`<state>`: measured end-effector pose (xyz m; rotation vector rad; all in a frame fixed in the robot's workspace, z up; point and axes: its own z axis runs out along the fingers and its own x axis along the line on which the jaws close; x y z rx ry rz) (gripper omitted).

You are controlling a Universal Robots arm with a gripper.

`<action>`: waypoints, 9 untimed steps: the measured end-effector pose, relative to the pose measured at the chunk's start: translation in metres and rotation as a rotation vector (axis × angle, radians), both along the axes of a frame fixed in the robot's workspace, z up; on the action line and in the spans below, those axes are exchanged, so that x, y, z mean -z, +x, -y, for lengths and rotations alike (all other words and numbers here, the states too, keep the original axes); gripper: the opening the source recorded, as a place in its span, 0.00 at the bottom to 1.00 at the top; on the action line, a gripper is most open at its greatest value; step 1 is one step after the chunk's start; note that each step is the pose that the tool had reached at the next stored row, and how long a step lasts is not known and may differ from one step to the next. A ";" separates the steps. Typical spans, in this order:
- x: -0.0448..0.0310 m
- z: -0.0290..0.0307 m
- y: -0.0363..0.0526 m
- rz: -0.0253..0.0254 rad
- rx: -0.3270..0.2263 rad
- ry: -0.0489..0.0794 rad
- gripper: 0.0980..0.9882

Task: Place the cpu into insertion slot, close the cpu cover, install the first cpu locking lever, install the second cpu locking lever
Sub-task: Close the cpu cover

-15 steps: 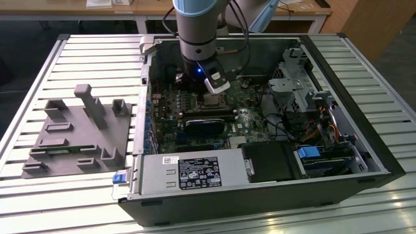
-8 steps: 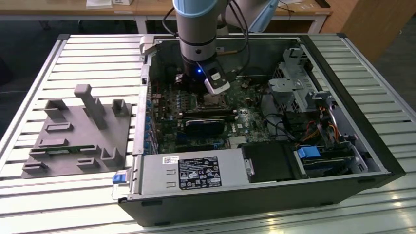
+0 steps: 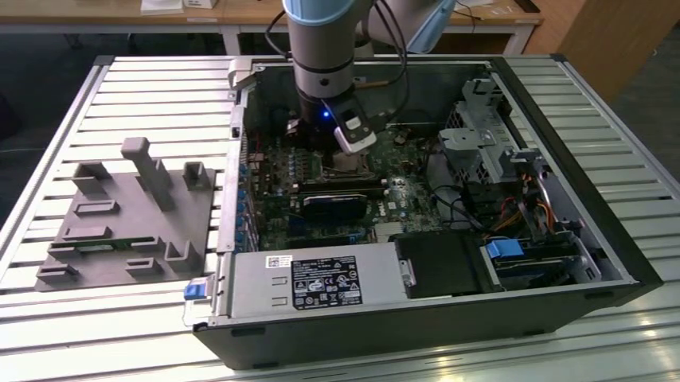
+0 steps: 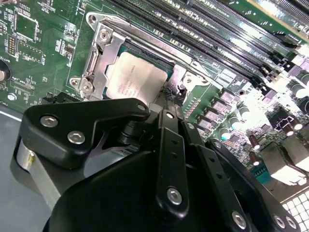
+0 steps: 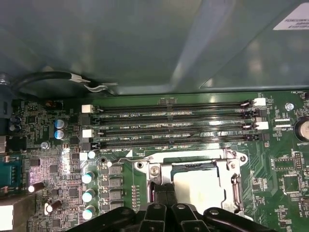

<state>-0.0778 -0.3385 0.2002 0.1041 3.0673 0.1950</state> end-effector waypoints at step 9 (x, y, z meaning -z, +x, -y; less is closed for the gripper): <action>-0.0004 0.0000 0.0170 -0.0011 0.005 -0.003 0.01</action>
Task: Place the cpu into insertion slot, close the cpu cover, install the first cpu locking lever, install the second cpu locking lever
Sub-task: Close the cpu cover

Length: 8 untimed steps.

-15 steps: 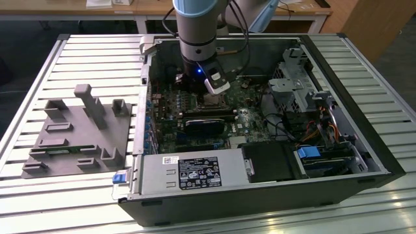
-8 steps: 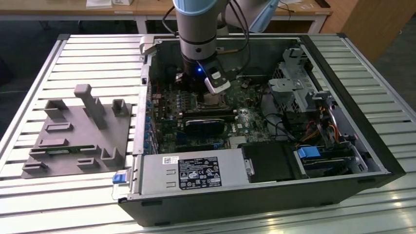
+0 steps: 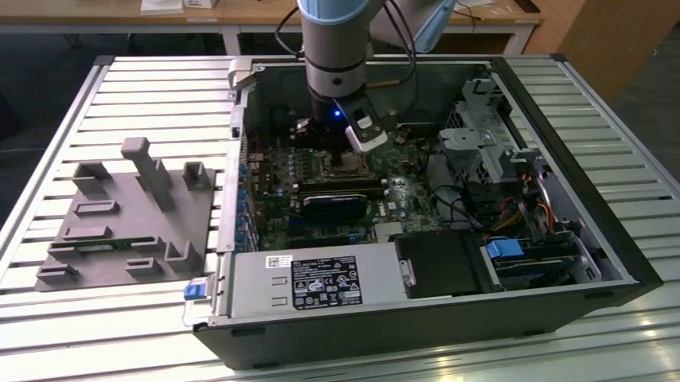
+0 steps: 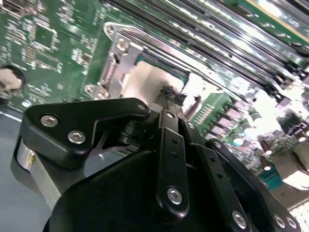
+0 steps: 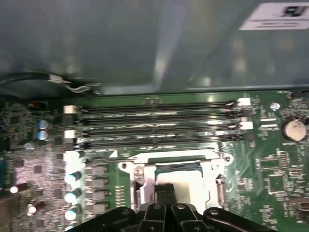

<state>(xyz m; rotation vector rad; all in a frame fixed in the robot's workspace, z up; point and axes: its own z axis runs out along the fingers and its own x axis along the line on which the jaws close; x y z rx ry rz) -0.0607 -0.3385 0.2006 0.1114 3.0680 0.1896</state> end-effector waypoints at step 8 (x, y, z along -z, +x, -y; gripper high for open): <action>-0.0019 -0.0001 0.0117 -0.0013 0.002 -0.003 0.01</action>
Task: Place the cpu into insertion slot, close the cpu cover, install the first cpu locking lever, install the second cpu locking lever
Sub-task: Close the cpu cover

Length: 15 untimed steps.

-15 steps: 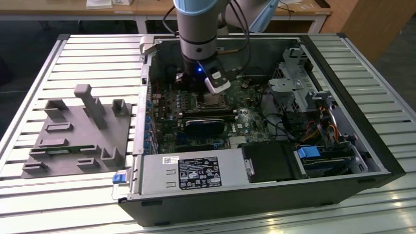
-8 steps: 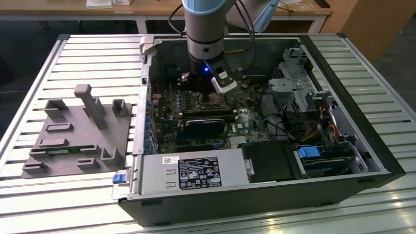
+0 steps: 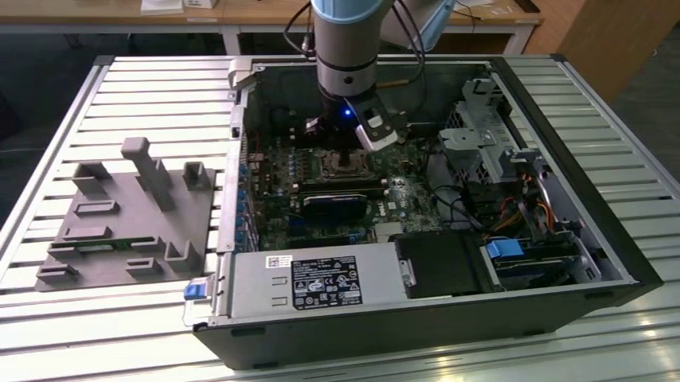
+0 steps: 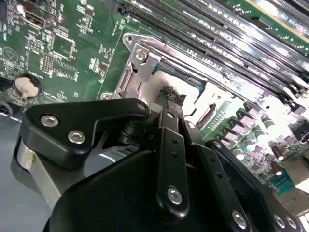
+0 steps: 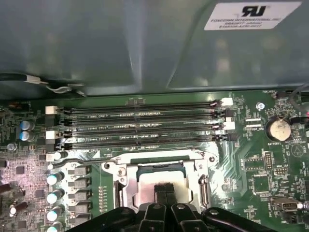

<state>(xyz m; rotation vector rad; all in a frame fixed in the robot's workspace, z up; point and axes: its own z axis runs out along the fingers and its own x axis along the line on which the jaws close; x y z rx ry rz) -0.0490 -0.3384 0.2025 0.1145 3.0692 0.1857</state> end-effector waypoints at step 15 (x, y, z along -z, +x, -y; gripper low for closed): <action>-0.0244 0.0000 0.0001 -0.0004 0.000 0.000 0.01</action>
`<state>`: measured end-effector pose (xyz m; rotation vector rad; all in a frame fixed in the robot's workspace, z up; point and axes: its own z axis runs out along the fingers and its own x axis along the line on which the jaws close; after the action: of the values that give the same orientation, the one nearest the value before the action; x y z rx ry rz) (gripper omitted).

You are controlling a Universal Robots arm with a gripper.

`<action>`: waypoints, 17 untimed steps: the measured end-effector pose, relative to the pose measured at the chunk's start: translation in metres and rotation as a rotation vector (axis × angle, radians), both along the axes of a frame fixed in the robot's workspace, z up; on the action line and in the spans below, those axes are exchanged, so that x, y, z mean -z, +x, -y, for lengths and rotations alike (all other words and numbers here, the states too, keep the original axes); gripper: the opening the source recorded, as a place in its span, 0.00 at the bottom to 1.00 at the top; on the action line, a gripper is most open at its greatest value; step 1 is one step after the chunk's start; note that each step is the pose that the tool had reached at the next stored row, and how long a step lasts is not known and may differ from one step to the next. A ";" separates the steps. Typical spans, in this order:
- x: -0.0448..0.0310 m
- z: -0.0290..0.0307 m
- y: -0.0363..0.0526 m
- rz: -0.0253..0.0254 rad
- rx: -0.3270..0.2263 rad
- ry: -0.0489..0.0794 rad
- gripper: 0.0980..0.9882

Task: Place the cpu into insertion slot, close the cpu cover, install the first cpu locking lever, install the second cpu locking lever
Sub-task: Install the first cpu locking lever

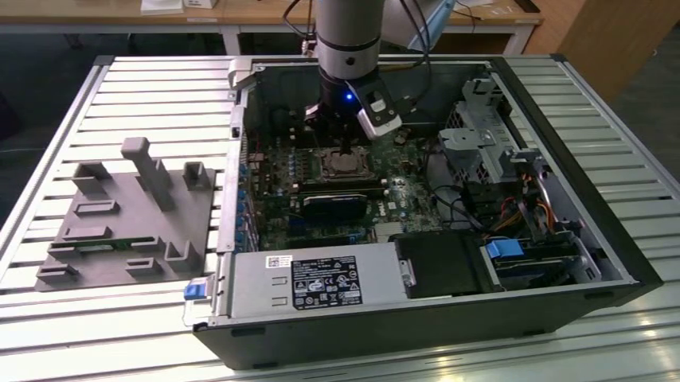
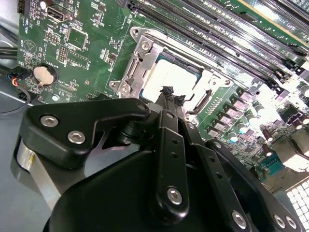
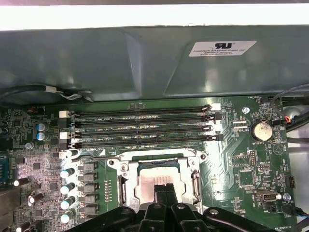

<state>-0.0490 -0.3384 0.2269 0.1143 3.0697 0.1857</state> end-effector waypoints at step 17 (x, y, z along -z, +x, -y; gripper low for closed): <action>-0.0004 0.0001 -0.0073 0.0000 0.000 0.000 0.01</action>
<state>-0.0563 -0.3385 0.2273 0.1144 3.0696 0.1861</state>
